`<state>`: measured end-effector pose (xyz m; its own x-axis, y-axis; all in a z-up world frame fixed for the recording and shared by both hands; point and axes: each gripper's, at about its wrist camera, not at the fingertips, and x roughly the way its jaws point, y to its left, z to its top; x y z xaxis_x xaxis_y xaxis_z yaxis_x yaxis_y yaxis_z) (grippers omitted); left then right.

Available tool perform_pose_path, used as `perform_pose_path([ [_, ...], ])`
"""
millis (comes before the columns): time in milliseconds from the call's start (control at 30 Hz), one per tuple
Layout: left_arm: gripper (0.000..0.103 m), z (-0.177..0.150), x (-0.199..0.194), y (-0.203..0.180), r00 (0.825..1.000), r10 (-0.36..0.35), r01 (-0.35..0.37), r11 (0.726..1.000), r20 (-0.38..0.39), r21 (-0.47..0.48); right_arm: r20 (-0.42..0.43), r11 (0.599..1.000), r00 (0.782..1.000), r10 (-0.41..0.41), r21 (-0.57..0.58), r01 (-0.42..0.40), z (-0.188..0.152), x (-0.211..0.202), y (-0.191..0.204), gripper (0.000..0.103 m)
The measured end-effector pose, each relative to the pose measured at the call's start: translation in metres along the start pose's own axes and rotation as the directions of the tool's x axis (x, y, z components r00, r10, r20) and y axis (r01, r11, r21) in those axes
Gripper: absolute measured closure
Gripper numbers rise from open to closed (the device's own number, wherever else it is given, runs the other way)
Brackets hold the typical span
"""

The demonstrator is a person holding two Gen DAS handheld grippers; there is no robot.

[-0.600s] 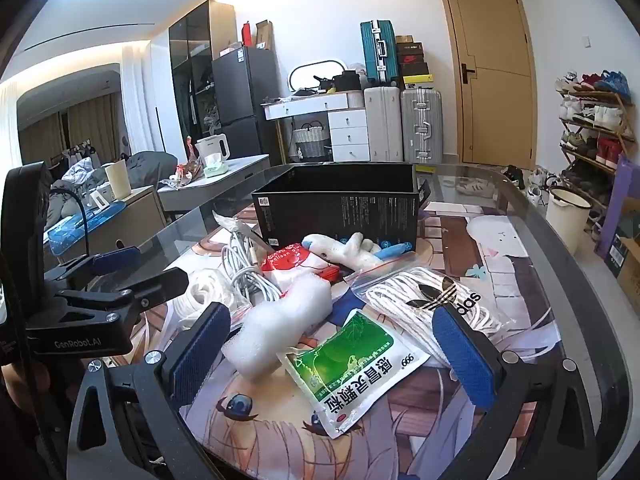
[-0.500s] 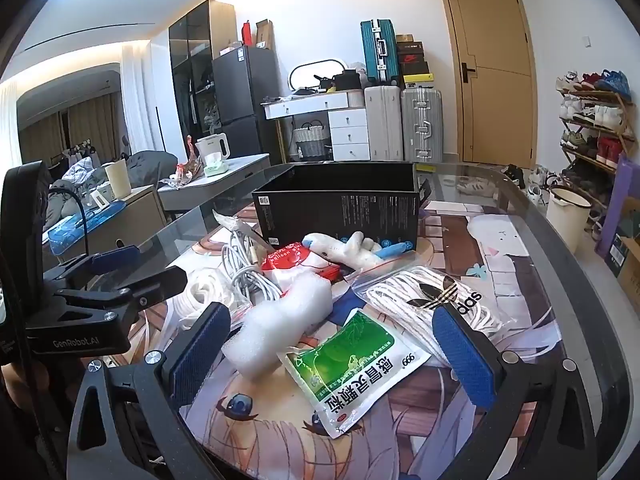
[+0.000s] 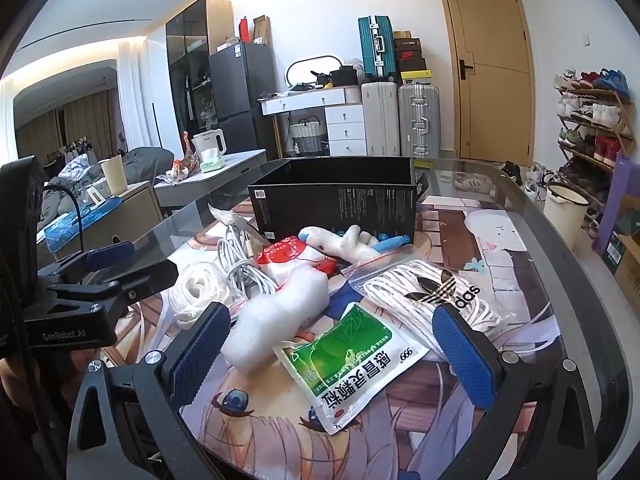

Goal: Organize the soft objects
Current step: 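Move right gripper to green packet while left gripper moves to bagged white rope coil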

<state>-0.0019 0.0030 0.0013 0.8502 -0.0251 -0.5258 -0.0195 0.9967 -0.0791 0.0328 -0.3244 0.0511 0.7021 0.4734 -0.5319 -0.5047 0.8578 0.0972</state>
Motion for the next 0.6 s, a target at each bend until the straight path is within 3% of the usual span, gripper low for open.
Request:
perform_pose_path([
  [600,0.0,-0.0003,0.0024,0.0014,1.0,0.001,-0.001,1.0,0.001,-0.001,-0.009,1.0,1.0,-0.028,0.0,0.028,0.0002,0.0022,-0.0038,0.0],
])
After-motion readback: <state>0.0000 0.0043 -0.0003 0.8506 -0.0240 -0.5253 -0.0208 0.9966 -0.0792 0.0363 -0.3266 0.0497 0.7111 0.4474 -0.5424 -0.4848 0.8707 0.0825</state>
